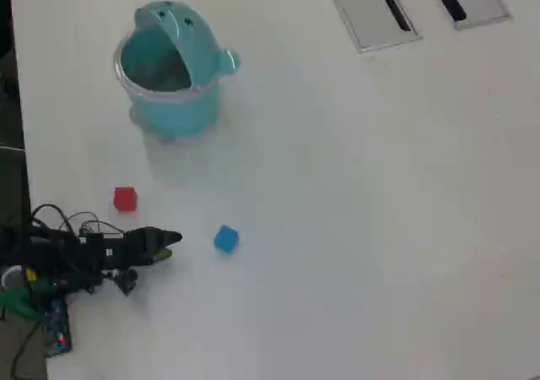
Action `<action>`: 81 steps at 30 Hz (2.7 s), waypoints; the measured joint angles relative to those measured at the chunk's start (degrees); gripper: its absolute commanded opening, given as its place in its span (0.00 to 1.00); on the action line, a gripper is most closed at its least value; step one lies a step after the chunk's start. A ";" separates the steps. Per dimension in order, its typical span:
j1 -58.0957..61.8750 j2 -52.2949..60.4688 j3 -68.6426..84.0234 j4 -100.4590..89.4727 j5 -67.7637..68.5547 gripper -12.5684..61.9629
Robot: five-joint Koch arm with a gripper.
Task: Grasp RGB lego blocks and put them in the bin one by one.
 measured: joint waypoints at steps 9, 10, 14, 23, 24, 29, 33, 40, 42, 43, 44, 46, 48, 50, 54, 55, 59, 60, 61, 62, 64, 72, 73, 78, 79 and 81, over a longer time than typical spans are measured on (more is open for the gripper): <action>-2.72 0.09 0.00 -2.72 -1.23 0.62; -2.72 0.00 0.00 -3.16 -1.32 0.62; -2.72 0.00 0.00 -7.21 -3.16 0.61; -2.81 0.09 0.00 -16.26 -10.28 0.61; -2.29 0.00 0.00 -16.52 -11.34 0.61; -1.85 0.09 -0.44 -17.75 -15.03 0.60; -3.43 0.00 -0.44 -24.35 -20.92 0.60; -7.91 0.00 -1.23 -27.51 -35.68 0.63; -8.44 0.00 -1.93 -27.51 -38.41 0.63; -8.35 0.09 -2.11 -27.51 -39.11 0.62; -8.09 0.09 -2.72 -27.51 -39.90 0.62; -7.29 0.09 -7.65 -26.10 -41.57 0.62; -6.42 0.00 -12.48 -22.50 -42.45 0.62; -5.36 0.09 -15.73 -18.81 -42.54 0.62; -3.60 0.09 -22.68 -10.63 -43.07 0.65; -3.34 0.00 -25.49 -7.21 -43.95 0.65; -1.85 0.09 -37.35 12.13 -48.96 0.65; -1.93 0.09 -40.69 17.93 -51.68 0.65; -2.11 0.09 -42.45 21.18 -53.09 0.66; -2.02 0.09 -44.03 25.14 -54.76 0.65; -2.29 0.09 -44.82 28.21 -58.18 0.66; -9.14 0.09 -59.41 48.78 -71.89 0.66; -10.72 0.09 -61.87 51.50 -71.98 0.65; -19.60 0.09 -68.91 60.47 -74.97 0.64; -22.06 0.09 -69.35 63.11 -78.49 0.63; -24.52 0.09 -69.35 64.34 -82.71 0.63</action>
